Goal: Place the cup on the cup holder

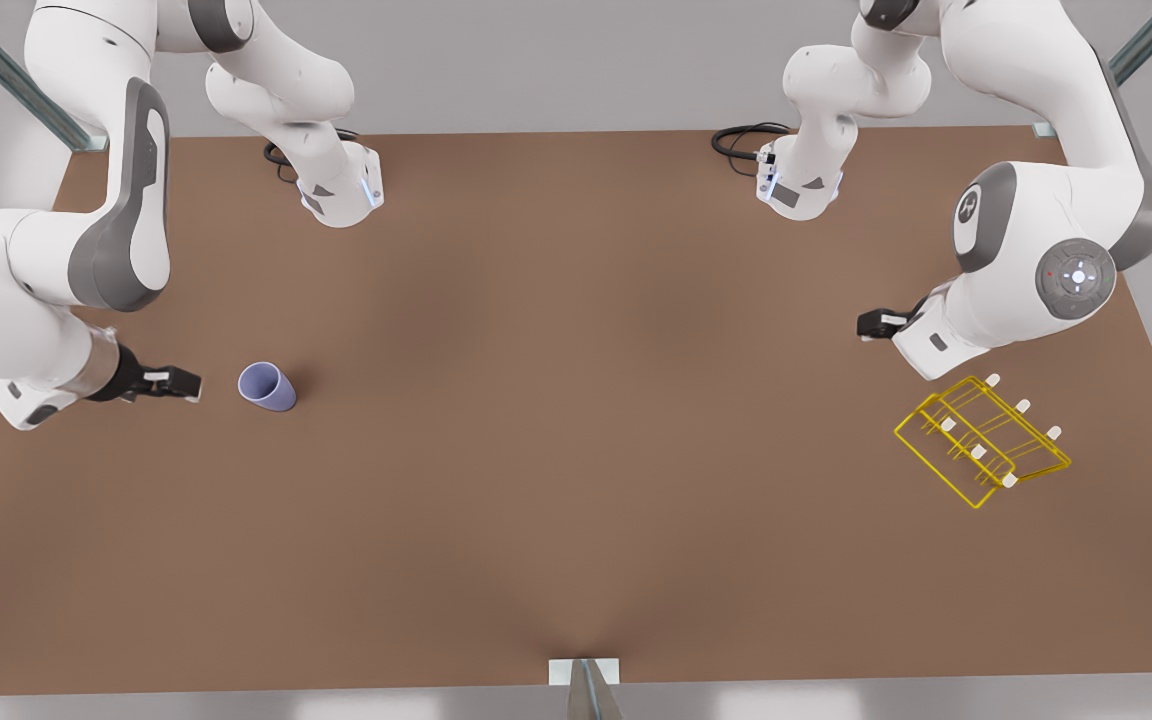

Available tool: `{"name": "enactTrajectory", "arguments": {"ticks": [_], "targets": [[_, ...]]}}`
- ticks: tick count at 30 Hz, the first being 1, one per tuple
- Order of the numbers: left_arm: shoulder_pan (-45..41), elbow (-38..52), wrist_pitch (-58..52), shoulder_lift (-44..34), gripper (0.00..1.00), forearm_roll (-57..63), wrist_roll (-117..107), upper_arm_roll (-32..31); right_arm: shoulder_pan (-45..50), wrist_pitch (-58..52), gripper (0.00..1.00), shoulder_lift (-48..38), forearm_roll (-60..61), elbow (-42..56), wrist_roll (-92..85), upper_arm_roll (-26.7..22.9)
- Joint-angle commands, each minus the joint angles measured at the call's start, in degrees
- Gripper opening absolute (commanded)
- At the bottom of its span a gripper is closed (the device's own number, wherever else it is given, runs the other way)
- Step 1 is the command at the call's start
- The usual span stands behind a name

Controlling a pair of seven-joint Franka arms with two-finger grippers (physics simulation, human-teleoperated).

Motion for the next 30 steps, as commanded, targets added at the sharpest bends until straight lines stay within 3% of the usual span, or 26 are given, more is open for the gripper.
{"name": "enactTrajectory", "arguments": {"ticks": [1, 8, 15, 30], "targets": [[0.0, 0.0, 0.5, 0.1, 1.00, 0.1, 0.1, -0.1, 0.0, 2.9, 1.00, -0.1, 0.0, 0.0, -1.5, 0.0], [0.5, 0.8, -0.8, 3.0, 1.00, 0.5, 0.1, 0.0, -1.3, 3.4, 1.00, 1.1, -0.1, -1.9, -1.4, 0.0], [0.4, -0.4, -0.3, 3.2, 1.00, 0.0, 0.2, -0.5, 4.1, 9.4, 1.00, -10.2, 0.5, -23.1, 5.1, 0.9], [0.3, -1.7, -0.1, 2.9, 1.00, -0.1, 0.2, -0.6, 4.7, 24.0, 1.00, -6.4, 0.5, -32.7, 5.0, 0.9]]}}
